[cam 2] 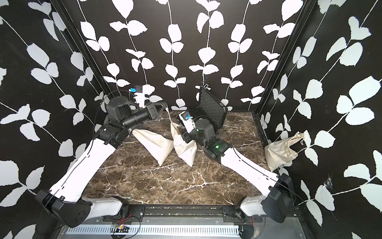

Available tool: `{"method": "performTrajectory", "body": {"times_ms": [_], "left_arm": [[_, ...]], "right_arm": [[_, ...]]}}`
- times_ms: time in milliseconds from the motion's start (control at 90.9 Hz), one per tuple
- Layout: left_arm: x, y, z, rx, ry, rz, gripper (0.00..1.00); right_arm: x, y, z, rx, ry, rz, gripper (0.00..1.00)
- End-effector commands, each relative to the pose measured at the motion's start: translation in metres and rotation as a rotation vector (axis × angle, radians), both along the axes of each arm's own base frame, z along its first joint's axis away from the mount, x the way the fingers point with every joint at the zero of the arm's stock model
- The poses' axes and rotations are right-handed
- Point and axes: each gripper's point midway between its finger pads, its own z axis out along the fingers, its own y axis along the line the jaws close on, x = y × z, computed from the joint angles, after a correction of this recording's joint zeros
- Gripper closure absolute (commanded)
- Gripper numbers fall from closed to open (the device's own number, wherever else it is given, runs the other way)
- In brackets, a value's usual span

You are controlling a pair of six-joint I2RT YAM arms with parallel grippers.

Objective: Close the soil bag
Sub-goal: Frap the soil bag at the center of the board.

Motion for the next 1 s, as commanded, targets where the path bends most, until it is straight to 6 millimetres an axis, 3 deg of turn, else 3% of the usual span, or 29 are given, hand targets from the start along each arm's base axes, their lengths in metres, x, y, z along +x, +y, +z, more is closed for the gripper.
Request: {"method": "performTrajectory", "body": {"times_ms": [0, 165, 286, 429, 462, 583, 671, 737, 803, 847, 913, 990], "left_arm": [[-0.014, 0.003, 0.038, -0.063, -0.095, -0.023, 1.0], [-0.015, 0.004, 0.041, -0.069, -0.1, -0.023, 1.0], [-0.017, 0.006, 0.042, -0.074, -0.103, -0.02, 1.0], [-0.021, 0.01, 0.047, -0.074, -0.114, -0.01, 1.0], [-0.023, 0.015, 0.05, -0.065, -0.127, 0.012, 1.0], [-0.027, 0.046, 0.057, -0.012, -0.151, 0.144, 1.0], [-0.024, 0.078, 0.061, -0.002, -0.161, 0.263, 1.0], [-0.023, 0.099, 0.065, -0.029, -0.161, 0.328, 1.0], [-0.021, 0.113, 0.069, -0.037, -0.16, 0.368, 1.0], [-0.021, 0.117, 0.071, -0.034, -0.16, 0.378, 1.0], [-0.022, 0.118, 0.077, -0.029, -0.171, 0.381, 1.0], [-0.026, 0.118, 0.084, -0.035, -0.187, 0.374, 1.0]], "right_arm": [[0.0, 0.017, 0.035, 0.092, -0.062, 0.009, 0.34], [0.004, 0.034, 0.035, 0.149, -0.038, 0.034, 0.33], [0.022, 0.034, 0.043, 0.168, -0.045, -0.05, 0.46], [0.045, 0.032, 0.027, 0.113, -0.004, -0.15, 0.68], [0.05, 0.025, 0.022, 0.084, 0.012, -0.187, 0.72], [0.075, -0.01, -0.048, -0.11, 0.125, -0.349, 0.84], [0.074, -0.046, -0.086, -0.242, 0.15, -0.442, 0.85], [0.065, -0.081, -0.104, -0.33, 0.152, -0.501, 0.85], [0.058, -0.109, -0.114, -0.408, 0.155, -0.537, 0.85], [0.053, -0.121, -0.111, -0.434, 0.151, -0.547, 0.84], [0.047, -0.13, -0.098, -0.467, 0.129, -0.542, 0.84], [0.041, -0.131, -0.071, -0.453, 0.106, -0.518, 0.85]]}}
